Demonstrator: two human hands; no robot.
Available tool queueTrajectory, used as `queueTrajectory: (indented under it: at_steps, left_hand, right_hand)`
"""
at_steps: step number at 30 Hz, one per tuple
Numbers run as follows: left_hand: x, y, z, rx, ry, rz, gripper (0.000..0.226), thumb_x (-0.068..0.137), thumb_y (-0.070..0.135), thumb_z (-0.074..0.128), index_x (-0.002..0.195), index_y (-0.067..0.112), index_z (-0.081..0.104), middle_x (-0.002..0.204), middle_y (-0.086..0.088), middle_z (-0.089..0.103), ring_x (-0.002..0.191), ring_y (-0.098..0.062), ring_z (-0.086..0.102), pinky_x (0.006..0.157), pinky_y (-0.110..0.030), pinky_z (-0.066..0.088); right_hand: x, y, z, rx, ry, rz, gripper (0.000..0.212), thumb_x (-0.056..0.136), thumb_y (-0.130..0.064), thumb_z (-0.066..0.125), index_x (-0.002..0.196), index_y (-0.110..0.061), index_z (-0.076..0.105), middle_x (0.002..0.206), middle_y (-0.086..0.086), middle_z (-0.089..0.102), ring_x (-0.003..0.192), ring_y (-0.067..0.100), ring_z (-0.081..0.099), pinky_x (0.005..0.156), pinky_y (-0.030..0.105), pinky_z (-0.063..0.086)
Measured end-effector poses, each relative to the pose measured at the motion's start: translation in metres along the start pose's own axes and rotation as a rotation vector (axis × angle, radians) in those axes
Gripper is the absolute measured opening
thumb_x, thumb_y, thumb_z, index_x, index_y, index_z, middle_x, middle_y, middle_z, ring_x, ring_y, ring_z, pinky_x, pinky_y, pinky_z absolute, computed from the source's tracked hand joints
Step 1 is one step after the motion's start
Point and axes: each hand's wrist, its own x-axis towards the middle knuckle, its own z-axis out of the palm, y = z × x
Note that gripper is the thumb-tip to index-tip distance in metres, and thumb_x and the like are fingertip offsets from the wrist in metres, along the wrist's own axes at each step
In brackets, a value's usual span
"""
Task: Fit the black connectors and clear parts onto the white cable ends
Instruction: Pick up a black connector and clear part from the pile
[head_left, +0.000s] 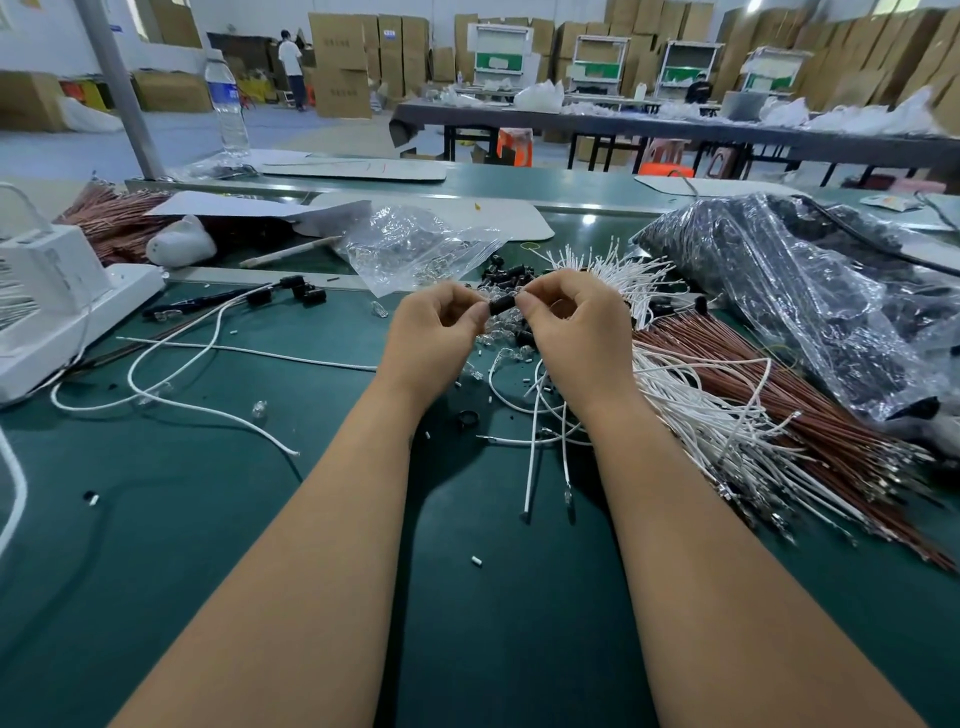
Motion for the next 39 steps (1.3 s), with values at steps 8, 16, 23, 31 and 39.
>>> queueTrajectory:
  at_steps: [8,16,23,31,39]
  left_hand:
    - [0.001,-0.004,0.001,0.131,0.063,0.101,0.006,0.090,0.011,0.063,0.086,0.014,0.065,0.068,0.004,0.059,0.062,-0.011,0.051,0.062,-0.023,0.043]
    - [-0.001,0.000,0.007,0.214,0.074,0.204,0.005,0.088,0.009,0.063,0.086,0.013,0.064,0.071,0.001,0.062,0.069,-0.017,0.057,0.066,-0.026,0.046]
    - [-0.002,0.002,0.008,0.182,0.108,0.148,0.007,0.087,0.016,0.063,0.083,0.022,0.063,0.070,0.001,0.063,0.069,-0.021,0.059,0.067,-0.031,0.049]
    - [-0.002,0.007,0.006,0.035,0.149,0.076,0.007,0.087,0.017,0.067,0.080,0.017,0.068,0.048,0.010,0.049,0.046,-0.010,0.041,0.054,-0.024,0.035]
    - [-0.005,0.021,0.009,-0.204,-0.018,-0.011,0.011,0.088,0.001,0.063,0.088,0.009,0.070,0.072,-0.013,0.070,0.063,-0.010,0.057,0.066,-0.019,0.045]
  right_hand:
    - [0.001,0.000,-0.001,0.090,0.005,0.044,0.012,0.087,-0.015,0.069,0.078,-0.022,0.068,0.069,-0.015,0.062,0.060,-0.004,0.056,0.059,0.010,0.044]
    - [0.001,0.002,0.007,0.058,-0.032,0.026,0.008,0.095,-0.008,0.054,0.090,-0.014,0.056,0.087,0.002,0.059,0.080,0.021,0.058,0.075,0.033,0.049]
    - [0.000,0.003,0.008,0.022,-0.051,-0.055,0.008,0.096,-0.008,0.053,0.090,-0.013,0.055,0.082,-0.002,0.055,0.075,0.018,0.054,0.068,0.033,0.047]
    - [-0.001,-0.005,0.006,0.208,-0.078,0.085,0.014,0.099,-0.015,0.050,0.110,-0.021,0.056,0.088,0.007,0.062,0.079,0.026,0.061,0.076,0.048,0.054]
    - [0.002,-0.003,0.003,0.340,-0.104,0.182,0.019,0.095,-0.009,0.057,0.083,-0.022,0.062,0.074,0.000,0.063,0.060,0.008,0.055,0.064,0.031,0.053]
